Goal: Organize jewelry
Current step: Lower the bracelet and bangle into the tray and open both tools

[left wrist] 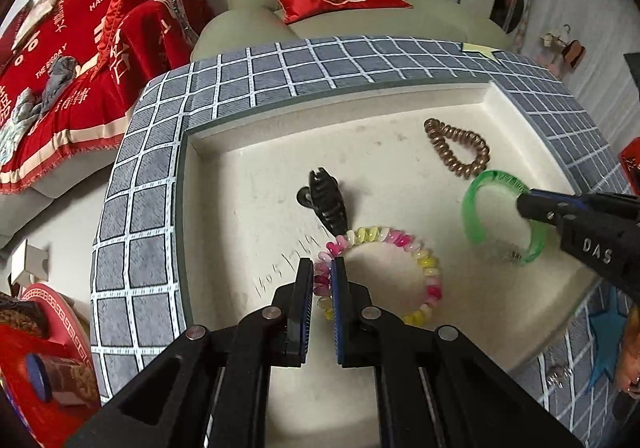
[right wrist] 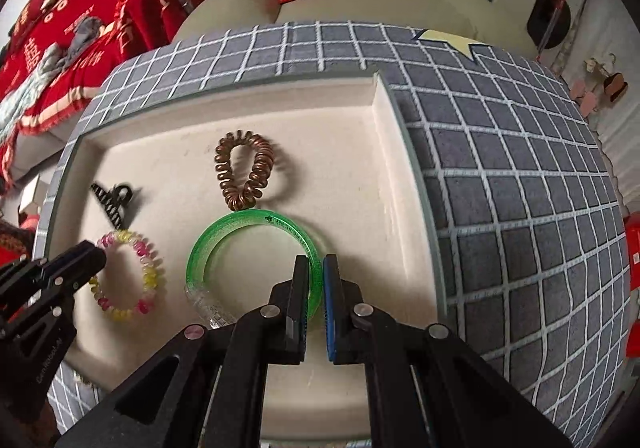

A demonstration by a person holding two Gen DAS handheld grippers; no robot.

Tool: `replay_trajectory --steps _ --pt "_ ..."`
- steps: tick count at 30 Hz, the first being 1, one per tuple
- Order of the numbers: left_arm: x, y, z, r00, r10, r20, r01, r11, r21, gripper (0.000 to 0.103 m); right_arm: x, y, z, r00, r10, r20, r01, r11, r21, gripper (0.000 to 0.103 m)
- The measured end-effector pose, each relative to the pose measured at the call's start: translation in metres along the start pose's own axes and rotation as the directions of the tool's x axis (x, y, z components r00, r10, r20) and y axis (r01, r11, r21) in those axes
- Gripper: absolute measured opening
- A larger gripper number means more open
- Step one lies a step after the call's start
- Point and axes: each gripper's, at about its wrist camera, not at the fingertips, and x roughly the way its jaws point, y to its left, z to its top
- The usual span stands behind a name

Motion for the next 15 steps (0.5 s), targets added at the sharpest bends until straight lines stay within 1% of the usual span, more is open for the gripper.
replay_trajectory --steps 3,5,8,10,11,12,13,15 --pt "0.006 -0.001 0.002 1.0 0.018 0.006 -0.018 1.0 0.0 0.024 0.005 -0.001 0.007 1.0 -0.016 0.005 0.016 1.0 -0.002 0.008" --pt "0.007 -0.004 0.002 0.999 0.034 0.03 -0.035 0.999 0.008 0.024 0.005 0.001 0.006 1.0 -0.021 0.015 0.021 1.0 -0.007 0.008" --pt "0.007 -0.01 0.002 0.997 0.058 0.045 -0.06 0.998 0.031 0.024 0.004 0.005 0.004 0.999 -0.043 0.032 0.044 0.998 -0.033 0.009" --pt "0.007 -0.011 0.002 0.997 0.068 0.048 -0.07 0.997 0.038 0.024 0.003 0.006 0.003 0.999 -0.042 0.033 0.044 0.998 -0.035 0.011" --pt "0.006 -0.011 0.002 0.996 0.069 0.05 -0.071 0.997 0.037 0.024 0.003 0.007 0.003 0.999 -0.038 0.033 0.039 0.999 -0.033 0.014" --pt "0.006 -0.011 0.002 0.996 0.07 0.05 -0.071 0.997 0.033 0.024 0.002 0.007 0.003 0.999 -0.03 0.032 0.031 0.999 -0.029 0.023" --pt "0.006 -0.01 0.001 0.996 0.069 0.05 -0.071 0.997 0.027 0.024 0.001 0.006 0.003 0.999 -0.021 0.034 0.022 0.999 -0.025 0.037" --pt "0.004 -0.008 0.0 0.996 0.072 0.053 -0.072 0.997 0.008 0.024 -0.004 0.005 0.003 0.999 0.003 0.045 -0.002 1.0 -0.011 0.051"
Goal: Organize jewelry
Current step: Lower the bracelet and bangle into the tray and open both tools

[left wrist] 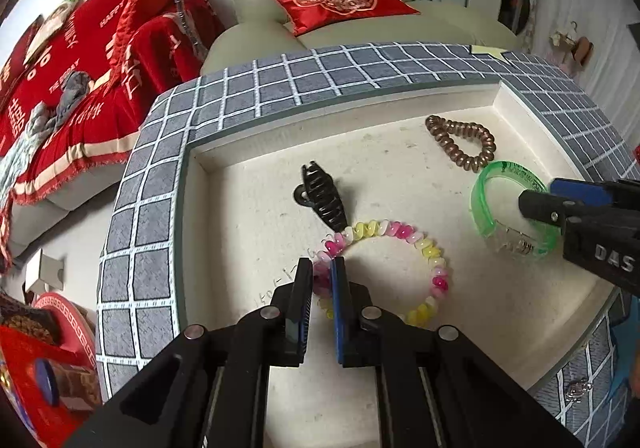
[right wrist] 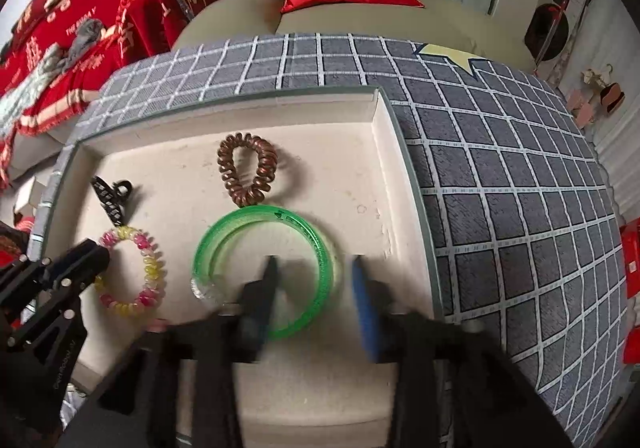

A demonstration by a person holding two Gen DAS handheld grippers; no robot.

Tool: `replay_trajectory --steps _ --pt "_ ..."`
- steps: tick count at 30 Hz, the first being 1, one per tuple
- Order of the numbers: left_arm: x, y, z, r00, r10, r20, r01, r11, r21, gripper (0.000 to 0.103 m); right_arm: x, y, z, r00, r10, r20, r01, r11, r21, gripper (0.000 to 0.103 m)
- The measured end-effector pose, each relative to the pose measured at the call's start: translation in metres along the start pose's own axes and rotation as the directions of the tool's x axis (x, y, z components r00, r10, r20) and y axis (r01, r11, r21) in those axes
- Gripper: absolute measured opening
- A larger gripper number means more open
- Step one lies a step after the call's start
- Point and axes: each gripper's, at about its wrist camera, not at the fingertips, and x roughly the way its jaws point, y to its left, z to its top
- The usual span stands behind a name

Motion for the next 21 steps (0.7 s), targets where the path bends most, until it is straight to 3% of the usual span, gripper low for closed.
replay_trajectory --steps 8,19,21 --pt "-0.011 -0.002 -0.003 0.999 0.019 0.047 -0.02 1.0 0.008 0.024 -0.035 -0.013 -0.004 0.992 0.111 0.055 -0.116 0.989 0.091 0.055" --pt "-0.02 -0.008 -0.003 0.996 0.02 0.091 -0.022 1.0 0.016 0.024 -0.058 -0.032 -0.022 0.989 0.127 0.077 -0.137 0.98 0.141 0.055" --pt "-0.027 -0.007 -0.003 0.994 0.008 0.107 -0.009 1.0 0.01 0.024 -0.059 -0.034 -0.027 0.988 0.132 0.077 -0.142 0.979 0.149 0.059"
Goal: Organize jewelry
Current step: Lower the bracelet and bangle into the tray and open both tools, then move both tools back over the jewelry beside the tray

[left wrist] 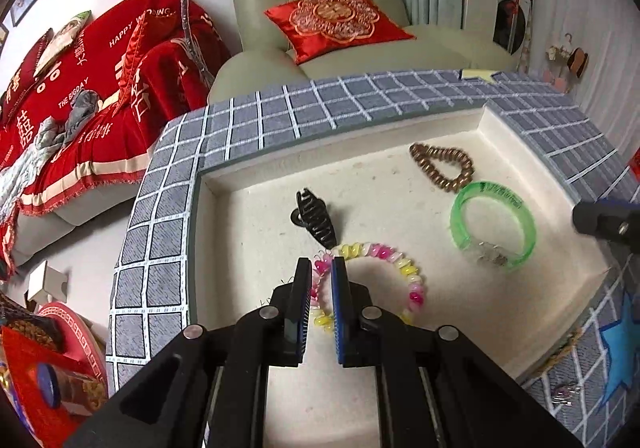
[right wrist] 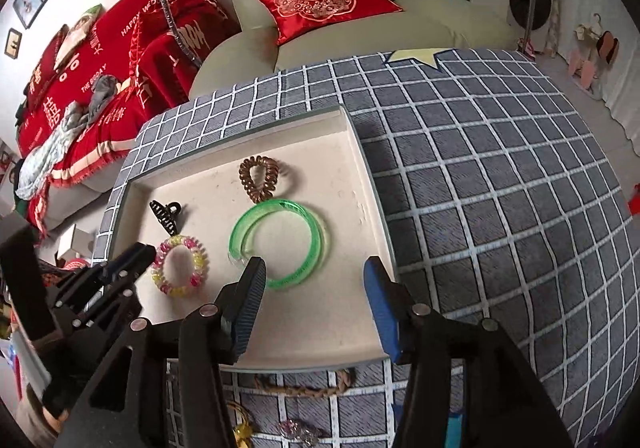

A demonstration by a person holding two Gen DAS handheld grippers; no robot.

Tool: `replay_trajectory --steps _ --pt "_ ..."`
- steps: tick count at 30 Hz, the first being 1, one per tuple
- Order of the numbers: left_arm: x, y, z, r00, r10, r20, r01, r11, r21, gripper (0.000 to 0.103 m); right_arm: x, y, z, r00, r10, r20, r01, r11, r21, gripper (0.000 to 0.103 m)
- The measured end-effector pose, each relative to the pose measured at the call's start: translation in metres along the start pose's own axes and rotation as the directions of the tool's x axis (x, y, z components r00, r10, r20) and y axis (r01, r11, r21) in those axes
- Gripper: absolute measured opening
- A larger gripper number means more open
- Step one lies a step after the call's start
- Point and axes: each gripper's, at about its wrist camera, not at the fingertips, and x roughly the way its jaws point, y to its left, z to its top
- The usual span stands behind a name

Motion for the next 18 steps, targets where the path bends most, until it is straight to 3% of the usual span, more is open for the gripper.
replay_trajectory --steps 6,10,11,12,13,15,18 --pt "-0.026 0.011 -0.003 0.999 -0.018 0.036 0.02 0.999 -0.034 0.025 -0.005 -0.004 -0.012 0.999 0.046 0.002 -0.046 0.999 0.006 0.08" --pt "-0.041 0.02 -0.01 0.999 -0.027 0.042 0.029 0.998 -0.054 0.025 -0.014 -0.006 -0.02 0.997 0.079 0.015 -0.08 0.996 0.029 0.081" --pt "-0.044 0.022 -0.012 0.999 -0.029 0.041 0.032 0.998 -0.063 0.038 -0.016 -0.006 -0.022 0.996 0.087 0.018 -0.088 0.995 0.037 0.082" --pt "-0.048 0.026 -0.015 0.999 -0.028 0.037 0.031 0.996 -0.078 0.096 -0.018 -0.006 -0.024 0.995 0.095 0.022 -0.096 0.994 0.043 0.083" --pt "-0.05 0.027 -0.016 0.999 -0.012 0.034 0.015 0.996 -0.094 0.103 -0.021 -0.006 -0.026 0.995 0.099 0.028 -0.1 0.994 0.045 0.084" --pt "-0.059 0.031 -0.021 0.997 0.033 0.073 -0.025 0.994 -0.107 0.103 -0.027 -0.004 -0.03 0.994 0.101 0.037 -0.103 0.994 0.04 0.086" --pt "-0.068 0.032 -0.027 0.996 0.023 0.082 -0.015 0.995 -0.097 0.103 -0.034 -0.001 -0.038 0.993 0.114 0.04 -0.115 0.993 0.03 0.09"
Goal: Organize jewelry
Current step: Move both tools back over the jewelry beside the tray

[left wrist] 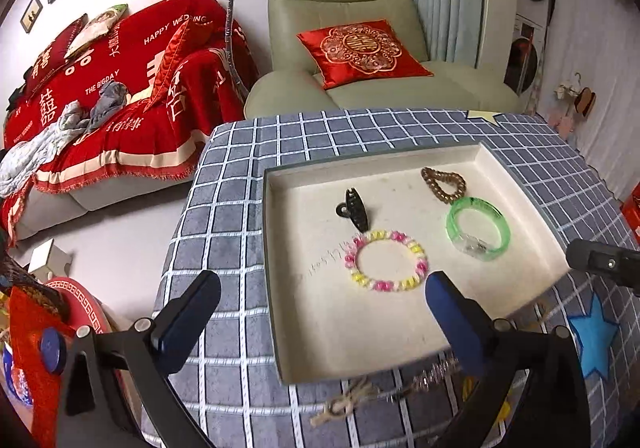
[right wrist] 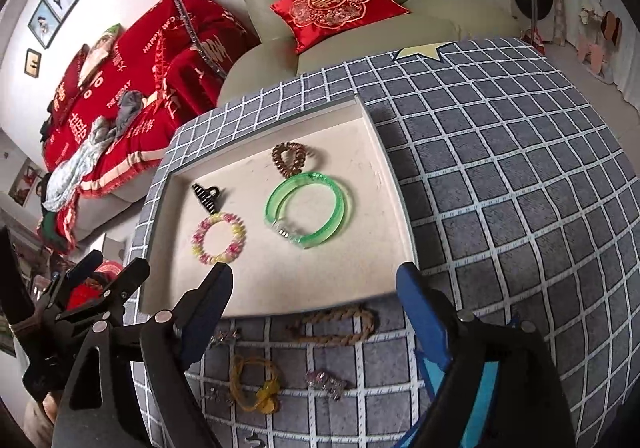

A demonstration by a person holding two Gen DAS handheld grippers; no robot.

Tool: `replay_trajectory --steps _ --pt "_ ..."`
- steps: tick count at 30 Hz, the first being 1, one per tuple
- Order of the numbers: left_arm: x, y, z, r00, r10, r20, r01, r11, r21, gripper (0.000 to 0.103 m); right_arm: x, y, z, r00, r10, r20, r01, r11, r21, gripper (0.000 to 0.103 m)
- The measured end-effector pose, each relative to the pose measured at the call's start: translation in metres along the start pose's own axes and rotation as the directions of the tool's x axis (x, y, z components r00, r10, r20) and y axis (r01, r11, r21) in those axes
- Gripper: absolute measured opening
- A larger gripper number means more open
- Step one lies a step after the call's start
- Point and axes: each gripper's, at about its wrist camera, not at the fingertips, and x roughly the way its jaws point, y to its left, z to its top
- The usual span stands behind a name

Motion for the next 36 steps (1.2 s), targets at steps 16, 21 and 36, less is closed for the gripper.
replay_trajectory --steps 16,21,36 --pt "-0.06 0.014 -0.07 1.0 0.014 0.012 -0.015 0.99 0.137 0.103 -0.048 0.017 -0.042 0.998 0.044 0.041 -0.043 0.998 -0.048 0.093" --pt "-0.058 0.009 -0.1 0.999 -0.025 -0.028 0.03 0.98 0.196 0.103 -0.043 0.011 -0.064 1.0 0.014 -0.02 -0.015 0.998 -0.069 0.093" --pt "-0.01 0.026 -0.11 0.983 -0.084 -0.165 0.103 0.989 0.109 0.103 -0.002 0.005 -0.108 0.976 -0.18 -0.124 0.151 0.965 -0.212 0.093"
